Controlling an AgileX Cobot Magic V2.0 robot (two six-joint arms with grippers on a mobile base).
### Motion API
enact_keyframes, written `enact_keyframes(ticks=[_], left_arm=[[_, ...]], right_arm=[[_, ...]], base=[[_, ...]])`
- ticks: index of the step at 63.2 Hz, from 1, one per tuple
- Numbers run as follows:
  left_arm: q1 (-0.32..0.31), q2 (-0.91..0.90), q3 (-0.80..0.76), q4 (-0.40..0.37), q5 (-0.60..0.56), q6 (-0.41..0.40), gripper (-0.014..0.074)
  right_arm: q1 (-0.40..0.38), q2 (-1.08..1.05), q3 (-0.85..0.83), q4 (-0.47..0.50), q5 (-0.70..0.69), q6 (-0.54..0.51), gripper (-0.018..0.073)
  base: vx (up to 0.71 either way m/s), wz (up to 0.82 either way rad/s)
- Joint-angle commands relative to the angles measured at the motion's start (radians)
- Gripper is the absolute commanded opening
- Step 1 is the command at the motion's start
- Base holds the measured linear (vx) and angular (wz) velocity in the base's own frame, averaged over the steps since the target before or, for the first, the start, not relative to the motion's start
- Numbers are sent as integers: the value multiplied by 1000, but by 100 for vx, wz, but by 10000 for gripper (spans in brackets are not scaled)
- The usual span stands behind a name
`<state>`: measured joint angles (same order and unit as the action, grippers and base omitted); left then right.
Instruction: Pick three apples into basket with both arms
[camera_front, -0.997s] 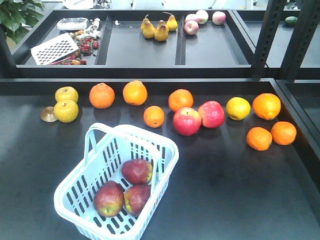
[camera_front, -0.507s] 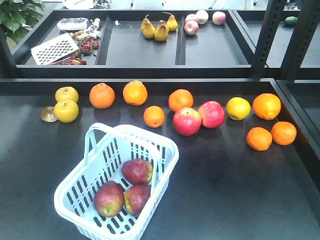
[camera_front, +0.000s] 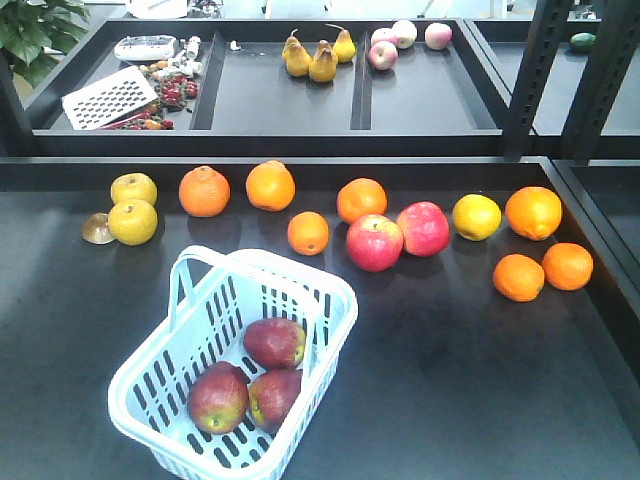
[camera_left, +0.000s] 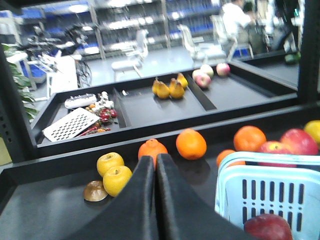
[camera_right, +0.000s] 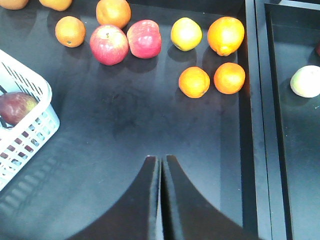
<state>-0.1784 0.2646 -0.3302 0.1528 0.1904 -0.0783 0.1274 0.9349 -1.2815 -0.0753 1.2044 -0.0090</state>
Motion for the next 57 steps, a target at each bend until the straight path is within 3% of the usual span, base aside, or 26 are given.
enact_keyframes(ticks=[1,17,29,57], left_arm=[[49,-62,90,-55,-176,-5,-7],[146,-231,340,-119,-299,-8,-7],[205,-292,362,-159,-279,-9,-7],[211,-292,361,-159,-255,-9,-7]], right_arm=[[-8,-6,-24,-7,-61,-4,-8],[-8,-6,-24,-7,-61,-4,-8],[-8,-6,-24,-7,-60,-3,-8],[-8,-6,-24,-7,-59,-3,-8]], base=[[0,0],[0,0],[0,0],[0,0]])
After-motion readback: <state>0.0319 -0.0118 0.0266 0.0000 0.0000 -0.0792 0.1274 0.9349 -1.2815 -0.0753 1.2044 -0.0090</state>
